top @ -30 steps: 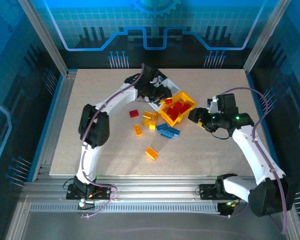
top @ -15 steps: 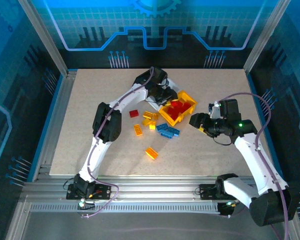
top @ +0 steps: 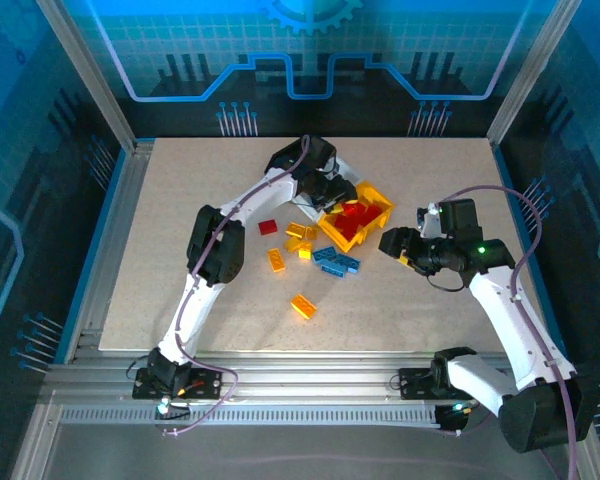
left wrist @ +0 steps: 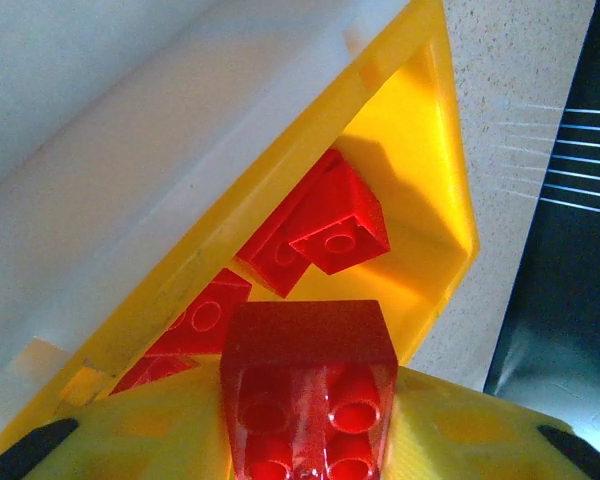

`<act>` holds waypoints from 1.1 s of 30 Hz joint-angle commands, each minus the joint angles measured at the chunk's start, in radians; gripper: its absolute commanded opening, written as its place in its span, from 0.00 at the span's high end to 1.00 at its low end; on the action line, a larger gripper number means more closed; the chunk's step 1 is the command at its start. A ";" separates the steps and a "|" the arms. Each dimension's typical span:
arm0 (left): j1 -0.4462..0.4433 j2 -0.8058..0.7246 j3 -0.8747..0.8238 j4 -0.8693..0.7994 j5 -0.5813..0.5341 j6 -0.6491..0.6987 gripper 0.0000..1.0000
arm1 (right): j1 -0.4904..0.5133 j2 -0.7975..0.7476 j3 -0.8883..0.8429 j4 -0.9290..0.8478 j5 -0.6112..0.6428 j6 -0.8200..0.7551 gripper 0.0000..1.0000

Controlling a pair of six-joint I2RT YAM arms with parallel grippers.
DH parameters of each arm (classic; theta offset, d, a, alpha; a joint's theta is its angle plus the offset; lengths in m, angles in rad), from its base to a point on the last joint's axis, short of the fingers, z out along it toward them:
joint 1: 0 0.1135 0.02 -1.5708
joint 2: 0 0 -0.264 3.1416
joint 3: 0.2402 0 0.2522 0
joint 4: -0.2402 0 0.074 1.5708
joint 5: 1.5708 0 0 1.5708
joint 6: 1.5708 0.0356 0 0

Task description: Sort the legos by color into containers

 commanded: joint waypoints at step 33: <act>0.303 -0.916 -0.863 -0.157 -0.254 0.209 0.37 | 0.719 0.745 0.454 -0.218 0.345 -0.451 0.23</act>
